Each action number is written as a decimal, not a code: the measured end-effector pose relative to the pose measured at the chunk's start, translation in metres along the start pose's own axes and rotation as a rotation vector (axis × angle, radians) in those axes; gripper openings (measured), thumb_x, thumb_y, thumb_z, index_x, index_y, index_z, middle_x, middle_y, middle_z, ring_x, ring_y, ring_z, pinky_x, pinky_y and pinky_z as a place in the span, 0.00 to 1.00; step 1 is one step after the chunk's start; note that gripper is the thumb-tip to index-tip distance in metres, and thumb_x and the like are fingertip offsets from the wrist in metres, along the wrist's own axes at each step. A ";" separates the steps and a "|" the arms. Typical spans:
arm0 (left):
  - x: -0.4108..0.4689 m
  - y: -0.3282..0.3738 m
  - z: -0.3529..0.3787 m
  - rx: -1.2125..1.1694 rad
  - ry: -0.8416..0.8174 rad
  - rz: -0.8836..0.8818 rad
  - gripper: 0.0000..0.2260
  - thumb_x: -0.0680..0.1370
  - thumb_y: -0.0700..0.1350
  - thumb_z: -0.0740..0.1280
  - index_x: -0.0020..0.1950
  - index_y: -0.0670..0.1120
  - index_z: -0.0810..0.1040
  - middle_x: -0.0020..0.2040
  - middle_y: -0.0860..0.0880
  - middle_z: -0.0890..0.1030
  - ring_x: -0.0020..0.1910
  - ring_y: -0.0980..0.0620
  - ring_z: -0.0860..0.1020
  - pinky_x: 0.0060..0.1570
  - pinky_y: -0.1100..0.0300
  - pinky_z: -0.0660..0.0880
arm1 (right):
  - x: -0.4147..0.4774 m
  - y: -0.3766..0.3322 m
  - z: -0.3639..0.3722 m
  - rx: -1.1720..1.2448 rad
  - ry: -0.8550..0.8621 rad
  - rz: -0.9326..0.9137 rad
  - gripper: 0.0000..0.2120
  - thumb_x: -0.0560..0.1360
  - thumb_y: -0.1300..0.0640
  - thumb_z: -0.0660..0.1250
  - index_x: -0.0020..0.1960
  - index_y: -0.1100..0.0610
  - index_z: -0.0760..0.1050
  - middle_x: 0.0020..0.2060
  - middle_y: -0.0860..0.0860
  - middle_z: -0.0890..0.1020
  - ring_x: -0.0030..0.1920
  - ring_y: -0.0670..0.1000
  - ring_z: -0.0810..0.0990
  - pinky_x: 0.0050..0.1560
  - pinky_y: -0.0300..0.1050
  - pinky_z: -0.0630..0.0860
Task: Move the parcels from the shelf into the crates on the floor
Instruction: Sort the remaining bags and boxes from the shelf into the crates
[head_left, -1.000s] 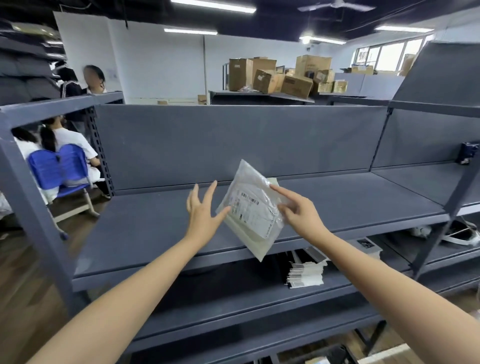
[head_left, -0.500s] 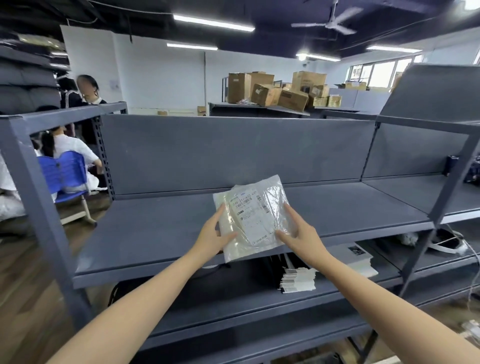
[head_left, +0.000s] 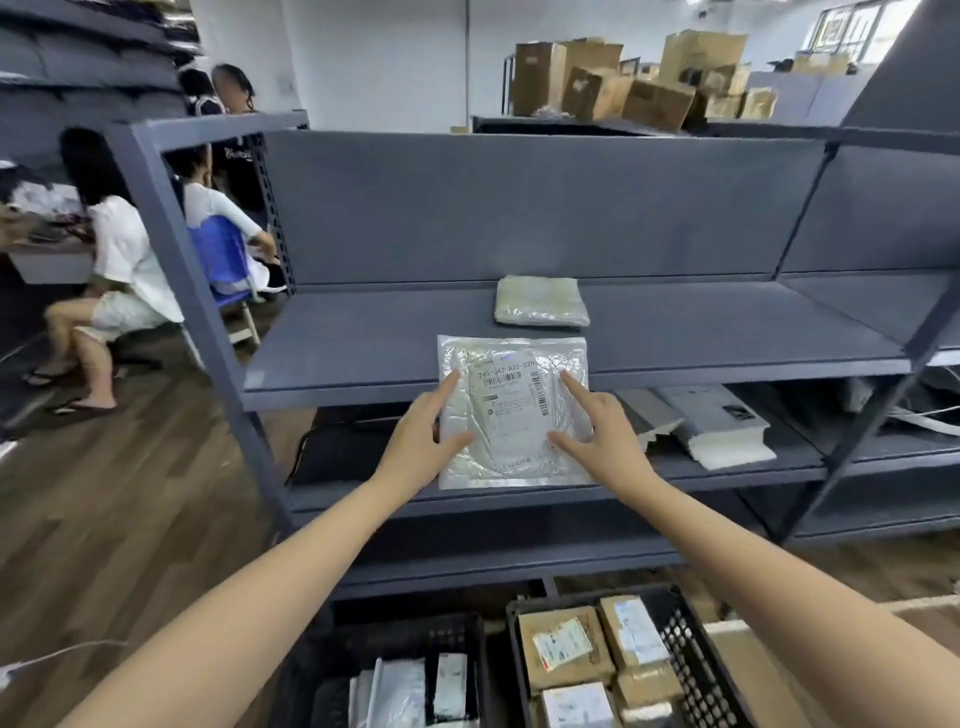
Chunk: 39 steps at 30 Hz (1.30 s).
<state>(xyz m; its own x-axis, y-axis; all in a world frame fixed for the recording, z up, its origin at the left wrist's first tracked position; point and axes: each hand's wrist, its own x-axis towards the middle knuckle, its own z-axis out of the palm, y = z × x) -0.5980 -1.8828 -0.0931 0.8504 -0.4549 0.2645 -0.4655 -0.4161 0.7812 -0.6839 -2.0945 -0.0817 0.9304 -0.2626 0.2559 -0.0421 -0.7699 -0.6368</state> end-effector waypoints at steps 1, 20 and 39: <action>-0.011 -0.005 -0.001 0.064 -0.004 -0.007 0.35 0.76 0.46 0.69 0.76 0.56 0.54 0.54 0.55 0.70 0.47 0.57 0.70 0.54 0.62 0.70 | -0.006 -0.002 0.008 0.008 -0.024 0.010 0.36 0.74 0.54 0.69 0.76 0.45 0.54 0.58 0.54 0.69 0.51 0.45 0.67 0.51 0.32 0.60; -0.082 -0.231 0.078 0.447 -0.318 -0.400 0.36 0.77 0.52 0.67 0.77 0.57 0.49 0.53 0.50 0.67 0.49 0.50 0.74 0.54 0.54 0.74 | -0.049 0.104 0.257 -0.213 -0.527 0.175 0.37 0.74 0.53 0.69 0.75 0.45 0.52 0.58 0.57 0.69 0.54 0.55 0.74 0.56 0.45 0.73; -0.251 -0.620 0.312 0.442 -0.561 -0.600 0.40 0.75 0.49 0.70 0.78 0.56 0.47 0.62 0.40 0.71 0.58 0.45 0.73 0.57 0.57 0.71 | -0.184 0.357 0.627 -0.392 -0.981 0.176 0.45 0.74 0.54 0.70 0.77 0.50 0.40 0.70 0.66 0.60 0.56 0.60 0.78 0.53 0.51 0.77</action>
<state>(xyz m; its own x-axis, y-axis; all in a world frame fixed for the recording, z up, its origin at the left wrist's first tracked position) -0.5994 -1.7569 -0.8200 0.7894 -0.3325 -0.5161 -0.1356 -0.9143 0.3818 -0.6418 -1.9564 -0.8120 0.7786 0.0598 -0.6246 -0.1560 -0.9457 -0.2850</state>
